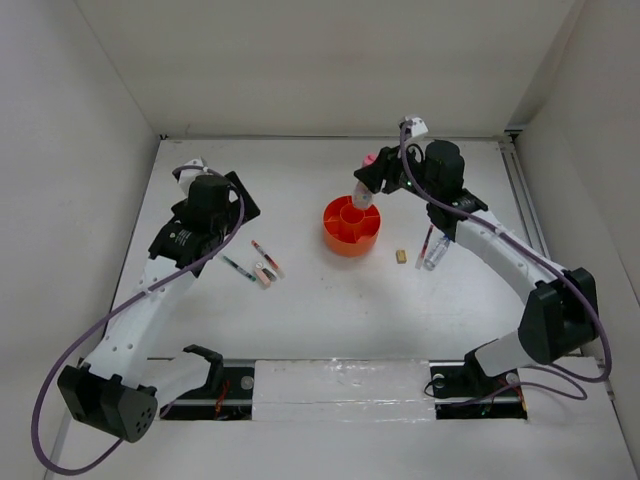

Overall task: Sort the stationery into containers
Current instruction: Place the stationery in the storage box.

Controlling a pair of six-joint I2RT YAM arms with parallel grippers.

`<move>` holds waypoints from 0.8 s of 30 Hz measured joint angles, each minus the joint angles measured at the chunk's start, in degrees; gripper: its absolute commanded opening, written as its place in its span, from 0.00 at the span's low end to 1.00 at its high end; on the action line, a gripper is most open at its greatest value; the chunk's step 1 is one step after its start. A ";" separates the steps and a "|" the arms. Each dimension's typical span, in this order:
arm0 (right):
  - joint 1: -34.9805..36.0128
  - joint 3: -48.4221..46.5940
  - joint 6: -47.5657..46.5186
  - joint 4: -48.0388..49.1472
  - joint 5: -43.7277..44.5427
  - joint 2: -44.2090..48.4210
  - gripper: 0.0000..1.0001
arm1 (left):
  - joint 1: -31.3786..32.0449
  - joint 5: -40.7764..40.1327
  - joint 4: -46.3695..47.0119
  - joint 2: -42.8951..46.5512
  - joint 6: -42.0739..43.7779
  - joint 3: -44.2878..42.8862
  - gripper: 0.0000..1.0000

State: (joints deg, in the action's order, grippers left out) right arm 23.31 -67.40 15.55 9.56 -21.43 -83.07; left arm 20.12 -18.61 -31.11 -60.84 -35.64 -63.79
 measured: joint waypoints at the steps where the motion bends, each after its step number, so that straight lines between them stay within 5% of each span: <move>1: 0.00 0.39 -0.61 -0.11 0.15 -0.79 0.00 | 0.00 -0.63 -0.04 0.02 -0.28 0.46 1.00; 24: -2.64 4.55 1.33 13.62 -10.75 -11.58 0.00 | 0.02 -2.40 0.15 0.22 1.79 2.47 1.00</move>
State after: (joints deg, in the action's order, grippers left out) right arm 20.67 -62.85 16.88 23.18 -32.18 -94.65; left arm 20.14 -21.02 -30.96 -60.62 -33.85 -61.32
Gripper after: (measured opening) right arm 0.523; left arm 0.997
